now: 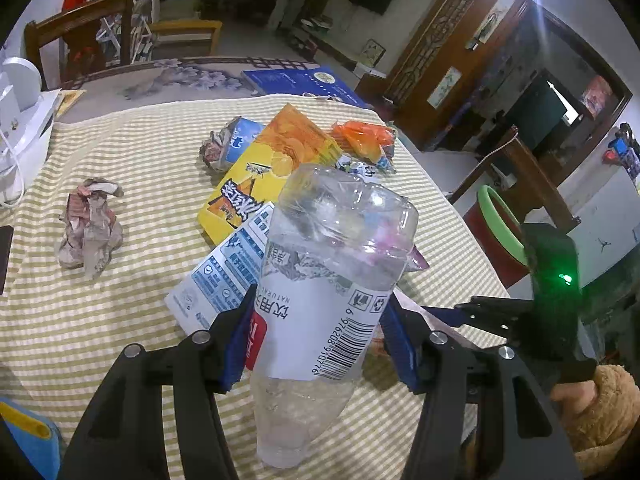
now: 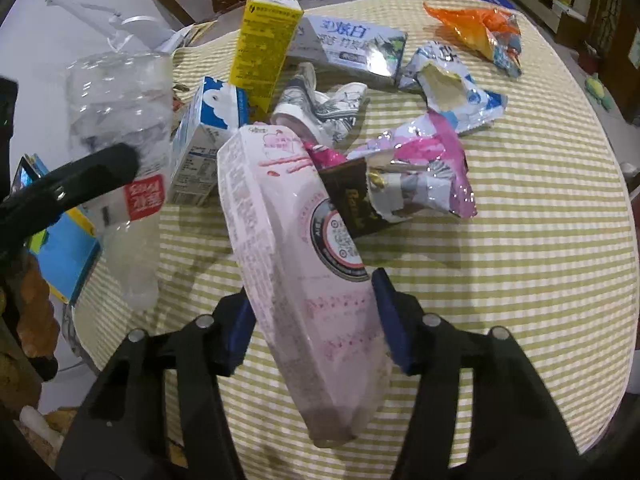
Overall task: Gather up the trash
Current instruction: 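Grasp the clear plastic bottle with the left tool while the right tool grasps the pink-white box, then lift both held items and carry them toward the red bin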
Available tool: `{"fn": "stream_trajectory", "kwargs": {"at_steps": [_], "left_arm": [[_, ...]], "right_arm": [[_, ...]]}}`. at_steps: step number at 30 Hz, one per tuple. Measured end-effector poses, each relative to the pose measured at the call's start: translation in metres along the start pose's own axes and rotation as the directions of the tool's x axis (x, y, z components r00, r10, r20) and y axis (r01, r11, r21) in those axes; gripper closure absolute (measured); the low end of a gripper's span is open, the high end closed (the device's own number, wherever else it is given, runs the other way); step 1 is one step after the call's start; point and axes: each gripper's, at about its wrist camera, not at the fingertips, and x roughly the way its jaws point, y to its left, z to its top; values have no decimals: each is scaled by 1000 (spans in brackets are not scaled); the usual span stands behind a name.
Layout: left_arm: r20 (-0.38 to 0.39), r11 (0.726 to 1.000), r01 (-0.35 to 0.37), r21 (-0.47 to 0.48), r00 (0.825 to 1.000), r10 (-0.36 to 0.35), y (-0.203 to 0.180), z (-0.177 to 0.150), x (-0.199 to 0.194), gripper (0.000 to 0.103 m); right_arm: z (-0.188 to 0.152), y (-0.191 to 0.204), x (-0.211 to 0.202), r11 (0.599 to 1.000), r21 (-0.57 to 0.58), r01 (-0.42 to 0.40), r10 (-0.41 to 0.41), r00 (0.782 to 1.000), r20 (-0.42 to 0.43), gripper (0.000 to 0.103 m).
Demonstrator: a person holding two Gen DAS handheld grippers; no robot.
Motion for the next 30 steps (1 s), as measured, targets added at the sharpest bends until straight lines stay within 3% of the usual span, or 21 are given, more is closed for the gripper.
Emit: {"fn": "stream_trajectory", "kwargs": {"at_steps": [8,17,30], "left_arm": [[30,999,-8,-48,1000,10,12,2,-12,48],[43,998,1,-69,999,2,14,10,-13,48],[44,999,29,-42,999,-27,-8,28,-6,47]], "right_arm": [[15,-11,-45,996,60,-60,51,988,143,60],[27,-35,-99,975,167,-146,82,937,339,62],[14,-76,-138,955,272,-119,-13,898,440,62]]}}
